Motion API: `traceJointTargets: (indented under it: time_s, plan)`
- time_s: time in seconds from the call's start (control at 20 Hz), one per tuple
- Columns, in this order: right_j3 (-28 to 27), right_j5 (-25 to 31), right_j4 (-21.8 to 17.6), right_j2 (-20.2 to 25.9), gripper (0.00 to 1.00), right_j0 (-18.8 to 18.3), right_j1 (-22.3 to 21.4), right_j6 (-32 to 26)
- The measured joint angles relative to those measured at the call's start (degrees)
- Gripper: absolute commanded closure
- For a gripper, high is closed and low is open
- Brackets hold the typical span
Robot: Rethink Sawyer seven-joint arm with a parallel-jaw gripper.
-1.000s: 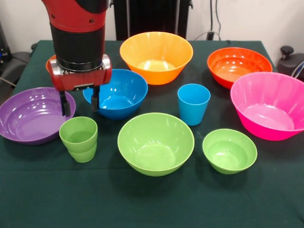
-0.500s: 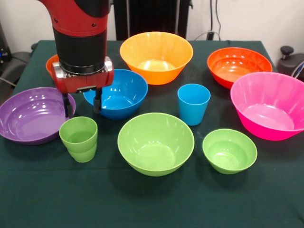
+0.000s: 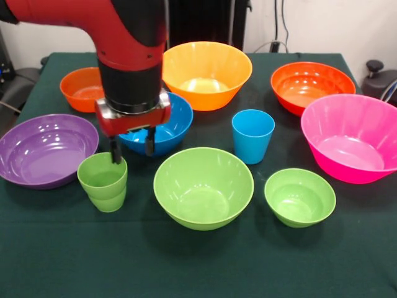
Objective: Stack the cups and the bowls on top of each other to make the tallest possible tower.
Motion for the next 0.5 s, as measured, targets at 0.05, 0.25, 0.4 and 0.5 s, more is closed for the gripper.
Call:
traceJointTargets:
  time_s: [0.05, 0.25, 0.4, 0.5]
  plan:
    - [0.0, -0.1, 0.0, 0.0, 0.0, 0.3, 0.3, 0.0]
    - [0.0, -0.8, -0.1, 0.0, 0.0, 1.0, 1.4, 0.0]
    - [0.0, -2.1, -0.1, 0.0, 0.0, 1.3, 2.1, 0.0]
    - [0.0, -2.9, -0.2, 0.0, 0.0, 1.2, 2.6, 0.0]
